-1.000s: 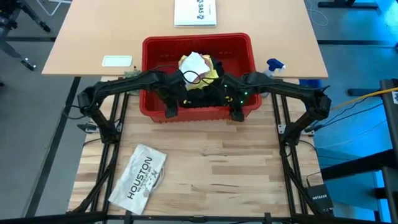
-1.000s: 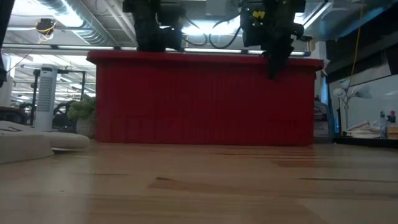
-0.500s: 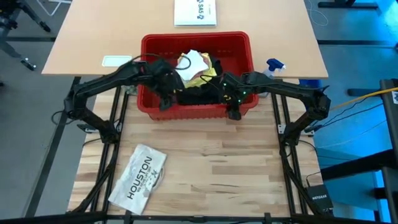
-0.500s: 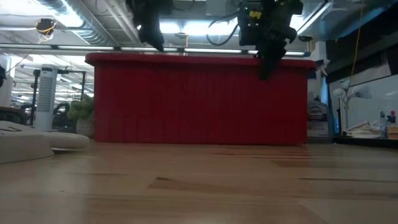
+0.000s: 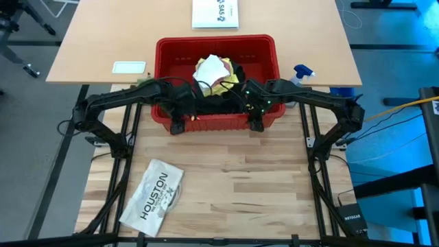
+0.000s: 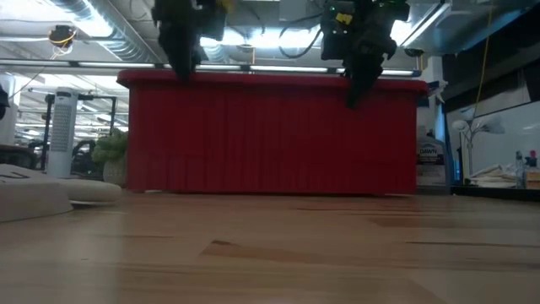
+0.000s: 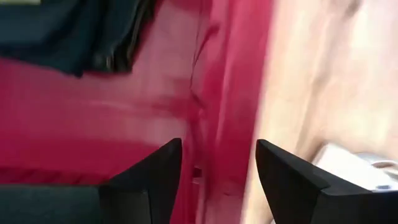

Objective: Fold laundry
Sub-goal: Move the red bin to the lower middle of the table

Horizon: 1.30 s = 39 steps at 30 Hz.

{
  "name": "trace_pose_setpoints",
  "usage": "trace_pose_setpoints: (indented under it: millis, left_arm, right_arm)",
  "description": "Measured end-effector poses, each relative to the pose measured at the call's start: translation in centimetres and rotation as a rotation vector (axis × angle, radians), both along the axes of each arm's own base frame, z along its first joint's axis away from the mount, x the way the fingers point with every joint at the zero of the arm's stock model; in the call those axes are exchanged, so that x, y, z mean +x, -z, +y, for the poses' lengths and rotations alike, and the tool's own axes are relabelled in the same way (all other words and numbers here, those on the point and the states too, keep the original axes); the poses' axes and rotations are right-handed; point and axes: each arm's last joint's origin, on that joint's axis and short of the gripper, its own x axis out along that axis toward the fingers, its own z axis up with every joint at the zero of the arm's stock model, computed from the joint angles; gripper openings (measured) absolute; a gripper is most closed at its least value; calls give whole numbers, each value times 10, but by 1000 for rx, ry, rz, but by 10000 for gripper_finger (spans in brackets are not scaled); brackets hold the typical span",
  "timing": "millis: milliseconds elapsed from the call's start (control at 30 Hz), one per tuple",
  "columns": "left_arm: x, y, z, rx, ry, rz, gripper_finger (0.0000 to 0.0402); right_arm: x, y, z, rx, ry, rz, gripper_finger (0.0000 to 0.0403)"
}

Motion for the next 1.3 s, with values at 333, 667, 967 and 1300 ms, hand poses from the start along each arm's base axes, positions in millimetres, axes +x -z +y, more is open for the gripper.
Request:
trace_pose_setpoints:
  millis: [333,667,967,1300]
  left_arm:
    - [2,27,18,169,-55,18,78]
    - [-6,30,87,294,-82,-80,70]
    - [-7,39,147,325,-78,-78,73]
    - [-9,35,208,339,-127,-135,82]
  right_arm:
    - [0,-4,-12,-118,44,-25,78]
    - [-10,-4,-63,-194,182,-127,86]
    - [-6,4,-119,-182,276,-151,96]
    - [-3,-2,-181,-277,392,-169,121]
